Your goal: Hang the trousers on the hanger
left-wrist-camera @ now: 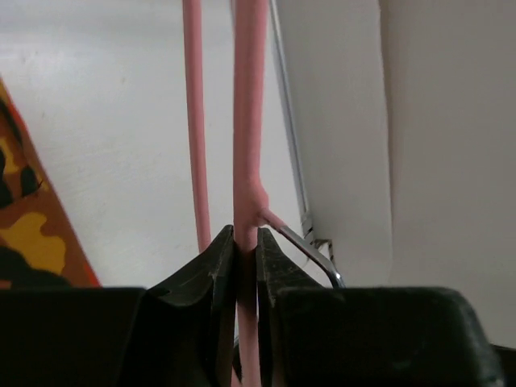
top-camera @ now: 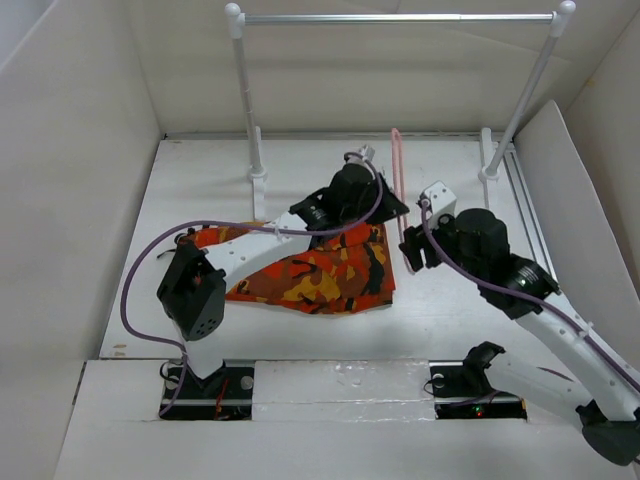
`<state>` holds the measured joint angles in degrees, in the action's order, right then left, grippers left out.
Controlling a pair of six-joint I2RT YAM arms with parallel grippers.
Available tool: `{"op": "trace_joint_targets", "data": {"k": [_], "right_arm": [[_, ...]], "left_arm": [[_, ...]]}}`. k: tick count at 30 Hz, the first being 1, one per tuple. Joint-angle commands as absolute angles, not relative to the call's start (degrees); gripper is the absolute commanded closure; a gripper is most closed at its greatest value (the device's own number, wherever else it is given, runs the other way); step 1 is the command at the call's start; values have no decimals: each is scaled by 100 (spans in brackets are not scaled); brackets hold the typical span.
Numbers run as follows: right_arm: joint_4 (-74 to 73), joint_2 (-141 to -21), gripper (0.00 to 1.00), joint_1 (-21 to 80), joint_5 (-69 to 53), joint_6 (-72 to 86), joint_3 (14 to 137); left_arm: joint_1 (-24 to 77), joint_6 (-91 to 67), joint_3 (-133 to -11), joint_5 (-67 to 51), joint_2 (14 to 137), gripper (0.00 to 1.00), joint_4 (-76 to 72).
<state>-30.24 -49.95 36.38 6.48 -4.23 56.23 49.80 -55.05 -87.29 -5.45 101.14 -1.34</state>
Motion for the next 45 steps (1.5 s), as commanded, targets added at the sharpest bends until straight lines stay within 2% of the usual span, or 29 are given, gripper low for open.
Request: {"op": "trace_joint_targets", "data": {"k": [1,5,8,9,10,11,12,21,26,35,36,40,42,45], "right_arm": [[-3855,-4492,31,3613,81,-176,5774],[-4710,-4298,30,3420,-850,-342,5959],[-4764,-4166,35,3244,-1063,-448,5775],[-4685,-4131,55,3147,-1107,-440,5661],[-4450,-4148,89,3025,-1264,-413,5443],[-4308,-4183,89,2963,-1361,-413,5319],[-4115,-4218,100,2892,-1441,-343,5204],[-2085,-5218,100,1900,-2284,-114,4158],[-1407,-5984,100,1407,-2627,-123,4359],[-493,-7935,100,1564,-2601,-123,4763],[-370,-8032,93,1617,-2584,-80,4772],[-167,-8472,76,1758,-2540,-18,4843],[-53,-8709,69,1811,-2619,-9,4886],[210,-8903,66,1811,-2698,-9,4904]], "left_arm": [[5001,-5659,-7687,-992,9590,100,-1105],[5202,-5888,-6795,-1055,9264,100,-1792],[5361,-6116,-6251,-1028,9185,100,-2354],[5361,-6222,-6145,-1011,9185,100,-2651],[5422,-6310,-5952,-932,9254,100,-2880],[5492,-6328,-5881,-862,9298,100,-2883],[5545,-6337,-5862,-783,9360,100,-2892],[5748,-6715,-5379,158,9949,100,-3418],[5748,-6926,-5212,272,10318,100,-3594],[5748,-7260,-5010,167,10722,100,-3955],[5748,-7225,-5001,184,10723,100,-3920],[5748,-7172,-5132,220,10810,100,-3789],[5748,-7172,-5133,229,10828,100,-3753],[5748,-7216,-5124,299,10819,100,-3648]]}}
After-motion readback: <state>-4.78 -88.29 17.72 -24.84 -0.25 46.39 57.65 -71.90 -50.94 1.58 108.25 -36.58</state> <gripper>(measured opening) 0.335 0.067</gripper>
